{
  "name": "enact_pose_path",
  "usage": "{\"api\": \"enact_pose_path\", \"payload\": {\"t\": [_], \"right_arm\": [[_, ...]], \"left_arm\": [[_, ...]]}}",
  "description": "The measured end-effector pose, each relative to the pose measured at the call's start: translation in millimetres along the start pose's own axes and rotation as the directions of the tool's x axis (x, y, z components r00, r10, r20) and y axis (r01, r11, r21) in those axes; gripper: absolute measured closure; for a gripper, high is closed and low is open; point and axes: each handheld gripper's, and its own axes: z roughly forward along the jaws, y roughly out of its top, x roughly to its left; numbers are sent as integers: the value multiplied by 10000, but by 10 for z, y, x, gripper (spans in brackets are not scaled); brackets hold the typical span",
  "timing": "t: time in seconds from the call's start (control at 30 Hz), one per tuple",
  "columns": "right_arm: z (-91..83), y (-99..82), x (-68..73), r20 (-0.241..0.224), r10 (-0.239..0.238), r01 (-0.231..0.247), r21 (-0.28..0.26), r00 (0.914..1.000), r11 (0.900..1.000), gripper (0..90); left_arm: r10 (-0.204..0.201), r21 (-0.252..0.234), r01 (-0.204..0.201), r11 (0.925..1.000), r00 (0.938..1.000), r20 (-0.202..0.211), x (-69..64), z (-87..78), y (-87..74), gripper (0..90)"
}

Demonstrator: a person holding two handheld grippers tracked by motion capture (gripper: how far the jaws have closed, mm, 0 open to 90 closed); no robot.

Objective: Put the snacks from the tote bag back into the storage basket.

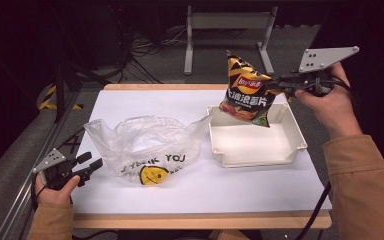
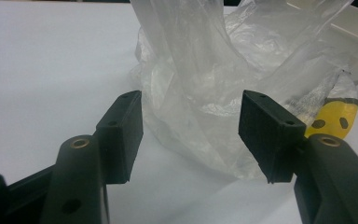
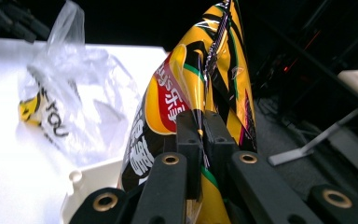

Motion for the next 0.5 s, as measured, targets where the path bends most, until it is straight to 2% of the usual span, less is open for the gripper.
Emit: {"api": "enact_pose_path", "payload": {"t": [0.13, 0.3, 0.4, 0.5], "right_arm": [[81, -117, -22, -133, 99, -94, 335, 9999, 9994, 873], [165, -243, -52, -155, 188, -181, 440, 9997, 9989, 873], [220, -300, -55, -292, 222, -206, 530, 9993, 9984, 873], [269, -351, -57, -421, 293, -269, 564, 9987, 9980, 872]], "left_arm": [[-12, -32, 12, 10000, 10000, -9, 0, -14, -5, 406], [95, 11, -95, 10000, 10000, -18, -19, -39, -24, 404], [316, 50, -316, 9995, 9995, 40, -41, -66, -29, 399], [362, 73, -362, 9993, 9993, 36, -50, -73, -29, 397]]}}
